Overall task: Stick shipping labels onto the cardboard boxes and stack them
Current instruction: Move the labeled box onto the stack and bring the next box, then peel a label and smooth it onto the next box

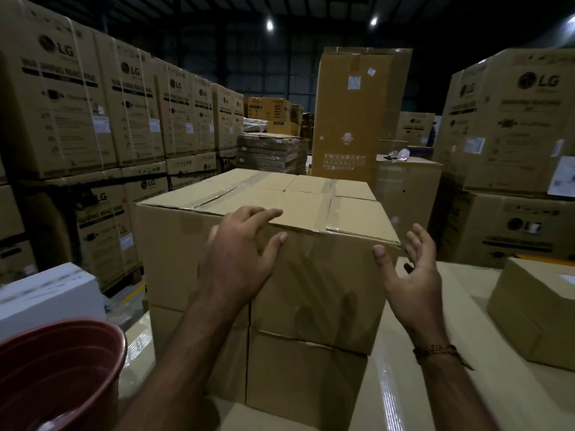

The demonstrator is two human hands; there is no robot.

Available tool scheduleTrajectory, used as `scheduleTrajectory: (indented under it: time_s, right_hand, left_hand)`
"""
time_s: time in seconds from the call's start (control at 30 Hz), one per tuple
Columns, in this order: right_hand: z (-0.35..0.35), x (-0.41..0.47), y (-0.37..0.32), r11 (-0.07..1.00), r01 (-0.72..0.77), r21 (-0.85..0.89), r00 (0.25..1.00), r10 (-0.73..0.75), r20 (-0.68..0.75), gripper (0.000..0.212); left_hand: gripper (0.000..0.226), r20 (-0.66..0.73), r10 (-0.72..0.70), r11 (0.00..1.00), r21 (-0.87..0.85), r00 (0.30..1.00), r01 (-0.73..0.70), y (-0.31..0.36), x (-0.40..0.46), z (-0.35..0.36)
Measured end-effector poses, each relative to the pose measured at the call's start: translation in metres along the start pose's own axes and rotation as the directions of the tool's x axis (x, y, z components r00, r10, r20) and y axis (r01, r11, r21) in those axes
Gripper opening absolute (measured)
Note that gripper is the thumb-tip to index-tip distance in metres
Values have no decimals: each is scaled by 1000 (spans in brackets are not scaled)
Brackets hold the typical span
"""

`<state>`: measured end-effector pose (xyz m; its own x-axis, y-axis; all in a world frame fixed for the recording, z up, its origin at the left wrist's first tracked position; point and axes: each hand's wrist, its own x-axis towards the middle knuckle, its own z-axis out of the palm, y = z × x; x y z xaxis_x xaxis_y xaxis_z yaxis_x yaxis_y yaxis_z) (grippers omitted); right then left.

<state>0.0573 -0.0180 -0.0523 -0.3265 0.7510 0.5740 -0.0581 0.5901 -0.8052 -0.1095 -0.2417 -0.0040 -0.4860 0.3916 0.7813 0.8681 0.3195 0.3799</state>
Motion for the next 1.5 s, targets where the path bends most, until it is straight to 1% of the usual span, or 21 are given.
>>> scheduleTrajectory:
  time_s: [0.13,0.3,0.47,0.53,0.7,0.8,0.97,1.17,1.33,1.5]
  right_hand:
    - [-10,-18,9,999,-19,-45,999,17,-43,91]
    - [-14,-57,32,992,15,-123,998,-22,-59,82]
    - [-29,-109,44,980,-55,-190,998,50,-28,62]
    - [-38,-132,44,971,-56,-233,998,59,5,55]
    - [-66,-190,32,934,-92,-346,990,122,66,53]
    - [-88,-221,23,902,-105,-418,983,158,94,52]
    - [-129,-251,17,891,-155,-427,972,215,95,48]
    - [-193,-255,31,868,-184,-462,974,225,34,42]
    - [-260,-241,65,844,-190,-501,973,230,18,38]
    - [-335,-220,118,803,-173,-570,968,244,50,35]
  left_hand:
    - [38,4,-7,994,-113,1000,7,13,-33,15]
    - [38,93,-44,985,-162,995,59,15,-76,39]
    - [38,237,-100,983,-128,966,133,13,-124,50]
    - [35,272,-98,984,-117,957,134,14,-142,49]
    - [33,342,-79,985,-120,936,127,22,-183,37]
    - [32,345,-29,993,-98,938,66,34,-203,32]
    - [33,390,41,989,-146,920,18,75,-226,41]
    - [37,405,99,980,-199,909,-18,135,-238,66]
    - [32,396,120,983,-177,910,-53,187,-254,110]
    - [31,429,109,980,-195,897,-26,253,-285,174]
